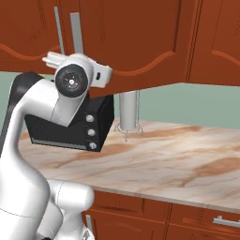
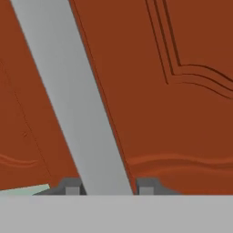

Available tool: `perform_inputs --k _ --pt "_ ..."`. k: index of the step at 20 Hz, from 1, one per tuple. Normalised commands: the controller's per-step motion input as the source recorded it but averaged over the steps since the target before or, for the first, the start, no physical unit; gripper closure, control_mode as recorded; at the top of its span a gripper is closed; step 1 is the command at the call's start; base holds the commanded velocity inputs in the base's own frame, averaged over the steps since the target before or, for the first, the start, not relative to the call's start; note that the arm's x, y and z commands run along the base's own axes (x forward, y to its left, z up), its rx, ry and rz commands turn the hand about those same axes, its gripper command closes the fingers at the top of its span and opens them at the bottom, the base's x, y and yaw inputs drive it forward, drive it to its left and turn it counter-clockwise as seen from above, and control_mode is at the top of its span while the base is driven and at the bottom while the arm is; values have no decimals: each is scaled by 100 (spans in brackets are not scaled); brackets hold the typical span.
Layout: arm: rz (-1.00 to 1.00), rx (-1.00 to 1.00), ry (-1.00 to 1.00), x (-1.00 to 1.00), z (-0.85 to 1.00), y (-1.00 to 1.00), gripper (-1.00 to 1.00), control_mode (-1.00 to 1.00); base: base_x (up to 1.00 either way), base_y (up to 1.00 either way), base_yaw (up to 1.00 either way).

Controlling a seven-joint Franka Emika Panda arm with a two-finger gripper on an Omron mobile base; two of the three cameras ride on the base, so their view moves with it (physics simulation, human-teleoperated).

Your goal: Move the bowls from the cabinet to the plates on the dining table.

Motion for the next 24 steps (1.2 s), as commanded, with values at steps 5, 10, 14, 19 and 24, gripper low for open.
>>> perform_inputs --k 5,10,14,19,24 --pt "4 -2 11 -29 1 -30 100 -100 0 0 0" --pt "5 -1 12 -27 -2 -33 100 -100 0 0 0" --pt "6 1 5 -34 -8 -43 100 -100 0 0 0" --pt "5 4 0 -38 -10 -50 100 -100 0 0 0" --pt "4 4 0 -38 -8 -52 100 -100 0 0 0"
